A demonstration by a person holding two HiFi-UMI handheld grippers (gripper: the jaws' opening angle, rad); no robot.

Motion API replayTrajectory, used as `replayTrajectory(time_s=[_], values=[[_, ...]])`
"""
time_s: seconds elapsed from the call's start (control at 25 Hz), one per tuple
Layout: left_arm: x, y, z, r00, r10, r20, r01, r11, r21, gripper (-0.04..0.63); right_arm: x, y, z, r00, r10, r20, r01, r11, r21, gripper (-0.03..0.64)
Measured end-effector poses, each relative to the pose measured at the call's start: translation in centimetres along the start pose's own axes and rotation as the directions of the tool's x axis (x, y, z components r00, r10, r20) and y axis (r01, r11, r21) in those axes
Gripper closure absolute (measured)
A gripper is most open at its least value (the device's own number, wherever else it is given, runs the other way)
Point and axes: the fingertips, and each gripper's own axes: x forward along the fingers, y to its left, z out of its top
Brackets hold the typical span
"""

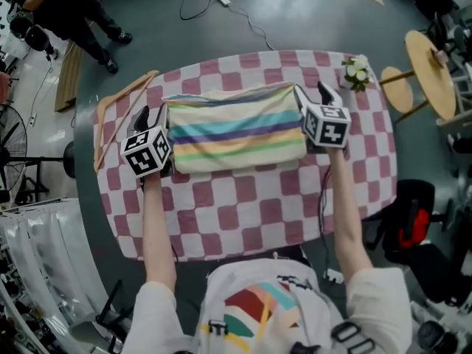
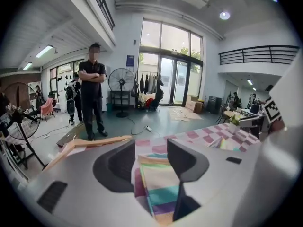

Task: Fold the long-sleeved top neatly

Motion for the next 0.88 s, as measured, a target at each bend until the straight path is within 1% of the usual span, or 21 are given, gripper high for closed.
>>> replayTrajectory(time_s=[0.04, 0.12, 0.2, 0.24, 0.28, 0.36, 0.52, 0.6, 0.72, 0.8, 0.88], values=[[-1.5, -0.8, 0.6, 0.999, -0.012, 0.034, 0.012, 1.0, -0.002, 0.402, -1.8, 0.8, -0.1, 0.999, 0.03, 0.021, -0.031, 0.996, 0.079, 0.362], [-4.6, -2.6, 1.5, 0.993, -0.047, 0.104, 0.048, 0.999, -0.006, 0.402, -5.3, 2.3, -1.1, 0.995, 0.075, 0.065, -0.088, 0.972, 0.216, 0.364], [-7.4, -4.8, 1.7, 0.983, -0.085, 0.165, 0.087, 0.996, -0.006, 0.402, -8.4, 3.7, -2.5, 0.99, 0.096, 0.105, -0.126, 0.933, 0.336, 0.364], [-8.7, -5.9, 1.6, 0.977, -0.103, 0.188, 0.107, 0.994, -0.007, 0.402, -9.8, 4.3, -3.5, 0.988, 0.104, 0.117, -0.142, 0.907, 0.397, 0.364], [-9.9, -6.8, 1.3, 0.972, -0.12, 0.204, 0.125, 0.992, -0.01, 0.402, -11.1, 5.1, -4.7, 0.986, 0.113, 0.122, -0.157, 0.875, 0.458, 0.364], [-11.9, -8.5, 0.3, 0.966, -0.149, 0.212, 0.158, 0.987, -0.025, 0.402, -12.9, 6.5, -7.7, 0.984, 0.133, 0.116, -0.176, 0.801, 0.573, 0.364], [-14.4, -11.5, -2.9, 0.962, -0.206, 0.179, 0.217, 0.975, -0.049, 0.402, -15.3, 8.9, -13.3, 0.983, 0.162, 0.089, -0.172, 0.629, 0.758, 0.364], [-15.0, -12.8, -4.3, 0.959, -0.235, 0.158, 0.245, 0.968, -0.047, 0.402, -15.6, 9.4, -15.4, 0.984, 0.162, 0.077, -0.155, 0.55, 0.821, 0.364], [-15.3, -14.1, -5.6, 0.955, -0.267, 0.127, 0.274, 0.961, -0.041, 0.402, -14.8, 9.3, -18.0, 0.989, 0.14, 0.044, -0.103, 0.447, 0.889, 0.364], [-15.3, -14.6, -6.1, 0.954, -0.277, 0.117, 0.283, 0.958, -0.037, 0.402, -13.8, 9.0, -19.3, 0.991, 0.13, 0.022, -0.071, 0.388, 0.919, 0.364], [-15.3, -14.9, -6.4, 0.953, -0.281, 0.111, 0.286, 0.957, -0.038, 0.402, -12.8, 8.7, -20.0, 0.992, 0.128, 0.01, -0.054, 0.344, 0.937, 0.364]])
